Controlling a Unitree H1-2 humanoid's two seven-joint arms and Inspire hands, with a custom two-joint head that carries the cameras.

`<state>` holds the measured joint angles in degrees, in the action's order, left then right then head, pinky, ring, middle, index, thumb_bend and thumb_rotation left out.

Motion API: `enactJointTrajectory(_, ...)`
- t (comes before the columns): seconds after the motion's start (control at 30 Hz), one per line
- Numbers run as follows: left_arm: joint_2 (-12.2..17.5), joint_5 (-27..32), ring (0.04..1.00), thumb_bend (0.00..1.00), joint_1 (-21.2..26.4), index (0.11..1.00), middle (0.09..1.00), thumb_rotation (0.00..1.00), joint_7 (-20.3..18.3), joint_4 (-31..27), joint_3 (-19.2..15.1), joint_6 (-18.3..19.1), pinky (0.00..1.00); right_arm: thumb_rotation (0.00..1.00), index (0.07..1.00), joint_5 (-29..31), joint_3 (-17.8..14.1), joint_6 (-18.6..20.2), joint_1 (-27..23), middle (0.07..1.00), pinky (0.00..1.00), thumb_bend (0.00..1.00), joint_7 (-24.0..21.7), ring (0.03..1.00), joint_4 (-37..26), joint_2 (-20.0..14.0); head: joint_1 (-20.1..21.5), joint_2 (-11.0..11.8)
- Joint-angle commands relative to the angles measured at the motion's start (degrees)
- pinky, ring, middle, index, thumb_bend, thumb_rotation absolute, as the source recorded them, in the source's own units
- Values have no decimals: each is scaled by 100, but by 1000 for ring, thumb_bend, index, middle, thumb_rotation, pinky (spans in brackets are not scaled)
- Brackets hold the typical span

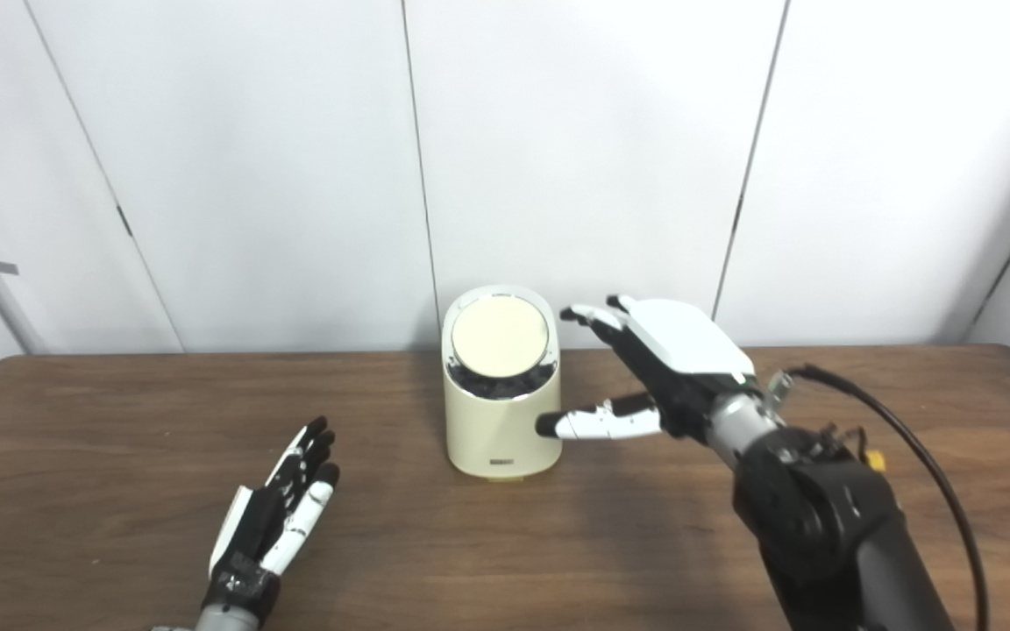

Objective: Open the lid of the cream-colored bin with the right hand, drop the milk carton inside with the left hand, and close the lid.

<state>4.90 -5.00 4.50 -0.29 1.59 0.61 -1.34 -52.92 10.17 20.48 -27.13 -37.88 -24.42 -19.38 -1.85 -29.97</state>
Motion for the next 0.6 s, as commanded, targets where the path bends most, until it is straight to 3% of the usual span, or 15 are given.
enactJointTrajectory(0.0,75,45,955,477,-156,1000,954,716,-96,-95,-17,313,942,699,916,106,-184,65,-54,913,954,585,162,975,-250,-47,-11,-6)
enactJointTrajectory(0.07,108,80,947,478,-169,1000,954,722,-124,-187,-35,361,928,697,916,210,-264,49,66,917,928,577,254,966,-225,-34,-30,-8)
enactJointTrajectory(0.23,239,445,930,460,-302,1000,948,692,-254,-633,-226,513,906,693,918,1360,-872,-154,634,927,847,574,928,938,243,163,-44,-9)
enactJointTrajectory(0.37,393,515,946,428,-390,1000,960,708,-350,-967,-328,755,919,731,910,1706,-984,-111,974,902,803,567,1212,891,309,177,-67,-21)
enactJointTrajectory(0.57,440,651,953,400,-525,1000,963,677,-366,-1330,-492,1043,945,699,895,2336,-1228,-189,1410,898,807,542,1867,868,544,442,-70,-53)
